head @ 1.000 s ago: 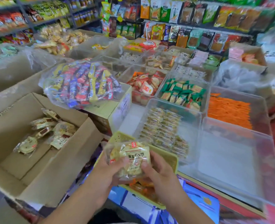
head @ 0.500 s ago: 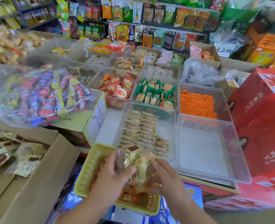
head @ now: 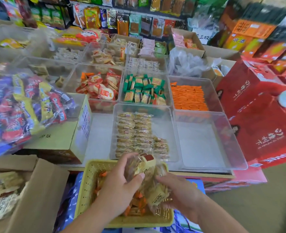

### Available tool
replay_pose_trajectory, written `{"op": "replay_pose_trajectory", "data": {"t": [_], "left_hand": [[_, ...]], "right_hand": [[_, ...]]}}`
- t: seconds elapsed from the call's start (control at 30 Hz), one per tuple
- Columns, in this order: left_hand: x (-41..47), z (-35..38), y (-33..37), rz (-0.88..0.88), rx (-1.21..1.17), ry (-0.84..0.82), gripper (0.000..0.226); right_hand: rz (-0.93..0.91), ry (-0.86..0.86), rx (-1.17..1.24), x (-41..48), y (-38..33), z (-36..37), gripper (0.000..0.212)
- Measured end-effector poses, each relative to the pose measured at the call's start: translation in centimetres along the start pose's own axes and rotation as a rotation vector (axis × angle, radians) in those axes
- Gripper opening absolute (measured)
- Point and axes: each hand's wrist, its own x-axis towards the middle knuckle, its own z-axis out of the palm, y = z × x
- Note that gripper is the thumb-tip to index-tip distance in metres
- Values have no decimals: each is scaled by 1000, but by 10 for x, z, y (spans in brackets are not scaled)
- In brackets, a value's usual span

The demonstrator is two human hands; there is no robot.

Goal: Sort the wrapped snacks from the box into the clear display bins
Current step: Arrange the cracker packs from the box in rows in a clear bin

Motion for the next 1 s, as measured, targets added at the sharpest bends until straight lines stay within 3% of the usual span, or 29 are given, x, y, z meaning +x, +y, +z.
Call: {"op": "replay_pose_trajectory", "data": {"t": [0.1, 0.3, 0.53, 0.67, 0.83, 1.0], "left_hand": [[15, -3, -3, -42, -54, 38, 52], [68, -18, -21, -172, -209, 267, 36], [123, -28, -42, -306, -378, 351, 33], [131, -25, -54, -344, -346, 326, 31], [132, -31, -64, -363, -321, 301, 32], [132, -32, -71, -320, -308, 297, 36]], "right_hand": [[-3, -10, 3, 11, -9, -13, 33], [-54, 39, 32, 44, -38, -57, 21], [-236, 348, -229, 100, -93, -88, 16], [-457, 457, -841, 143, -126, -96, 14], [-531, 334, -1771, 195, -151, -98, 25], [-434, 241, -2134, 236, -146, -91, 34]]}}
